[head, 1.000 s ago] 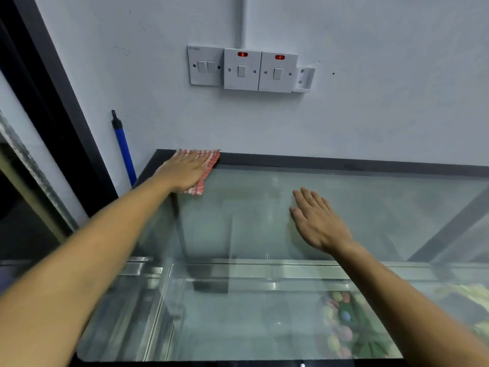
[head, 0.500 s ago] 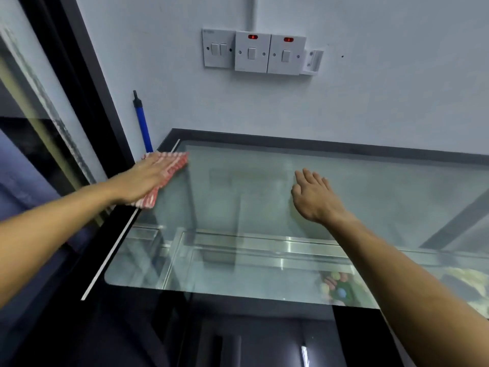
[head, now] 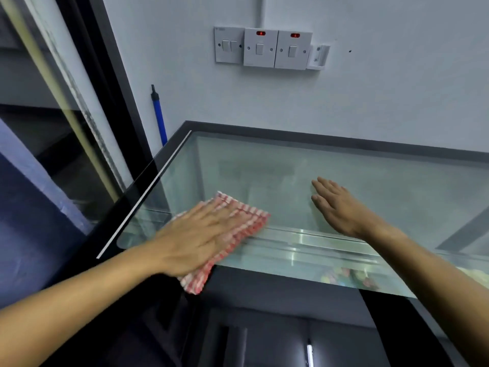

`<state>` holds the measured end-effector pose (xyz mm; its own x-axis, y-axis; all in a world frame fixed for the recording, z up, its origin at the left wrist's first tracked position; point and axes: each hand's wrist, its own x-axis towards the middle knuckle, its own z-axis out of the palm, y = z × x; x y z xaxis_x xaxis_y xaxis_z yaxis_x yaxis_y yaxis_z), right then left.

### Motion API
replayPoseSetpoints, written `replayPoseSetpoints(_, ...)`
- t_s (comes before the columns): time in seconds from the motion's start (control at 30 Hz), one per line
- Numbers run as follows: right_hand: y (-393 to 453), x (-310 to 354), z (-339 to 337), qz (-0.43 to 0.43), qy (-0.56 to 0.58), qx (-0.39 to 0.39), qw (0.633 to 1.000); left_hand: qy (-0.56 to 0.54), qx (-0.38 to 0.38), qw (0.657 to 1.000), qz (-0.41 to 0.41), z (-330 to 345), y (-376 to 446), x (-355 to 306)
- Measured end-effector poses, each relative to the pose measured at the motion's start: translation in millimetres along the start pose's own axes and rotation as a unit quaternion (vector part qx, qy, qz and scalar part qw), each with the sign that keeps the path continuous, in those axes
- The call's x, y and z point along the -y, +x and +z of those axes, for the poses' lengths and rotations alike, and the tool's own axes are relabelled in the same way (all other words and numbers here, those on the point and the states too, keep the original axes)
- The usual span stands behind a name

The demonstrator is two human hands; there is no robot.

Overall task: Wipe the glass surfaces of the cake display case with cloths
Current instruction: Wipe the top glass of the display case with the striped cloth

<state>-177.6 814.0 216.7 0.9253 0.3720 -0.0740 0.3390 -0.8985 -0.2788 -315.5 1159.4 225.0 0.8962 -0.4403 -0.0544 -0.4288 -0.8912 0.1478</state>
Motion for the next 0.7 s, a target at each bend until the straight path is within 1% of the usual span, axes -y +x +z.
replayPoseSetpoints(0.07,-1.3,7.3,1.9,0.013,-0.015,-0.006,1.0,0.053,-0.008,0.988,-0.148,-7.0,9.2,65.9)
replayPoseSetpoints(0.13,0.9,27.4,3.7,0.029,-0.012,-0.007,0.999,0.027,-0.025,0.96,-0.277,-17.8,22.0,117.1)
replayPoseSetpoints(0.17,2.8,39.6,6.1,0.025,-0.008,-0.009,1.0,0.004,-0.037,0.949,-0.312,-18.4,30.4,131.0)
replayPoseSetpoints(0.2,3.8,52.1,8.8,0.016,-0.005,-0.012,1.0,-0.002,-0.044,0.947,-0.317,-18.5,39.0,128.5)
replayPoseSetpoints(0.23,3.5,64.2,11.4,0.007,0.001,-0.013,1.0,0.006,-0.054,0.959,-0.278,-18.3,46.3,111.1)
replayPoseSetpoints(0.3,-0.2,83.0,17.5,-0.001,0.014,-0.006,1.0,0.018,-0.069,0.987,-0.142,-7.1,47.8,47.2)
replayPoseSetpoints(0.37,-6.5,92.8,21.1,0.004,0.019,-0.001,1.0,0.021,-0.038,0.999,-0.025,12.6,20.6,-21.0)
replayPoseSetpoints(0.43,-17.1,95.1,20.6,0.013,0.007,-0.007,1.0,-0.01,-0.008,1.0,0.018,19.6,-30.4,-58.3)
replayPoseSetpoints(0.47,-23.8,94.0,19.6,0.015,-0.006,-0.012,1.0,-0.014,-0.008,1.0,0.018,19.8,-55.2,-54.0)
replayPoseSetpoints(0.5,-31.4,92.7,19.2,0.018,-0.015,-0.016,1.0,-0.014,-0.018,1.0,0.005,19.7,-76.2,-35.2)
replayPoseSetpoints(0.6,-53.2,95.4,20.6,0.041,-0.014,-0.012,0.999,0.062,-0.019,0.992,-0.109,5.9,-102.9,49.2)
replayPoseSetpoints(0.67,-63.5,106.9,28.4,0.062,-0.001,0.001,0.998,0.056,0.013,0.978,-0.199,-0.8,-90.6,91.1)
replayPoseSetpoints(0.7,-66.9,113.3,35.2,0.068,-0.003,0.001,0.998,0.035,0.01,0.974,-0.222,-0.6,-78.7,100.3)
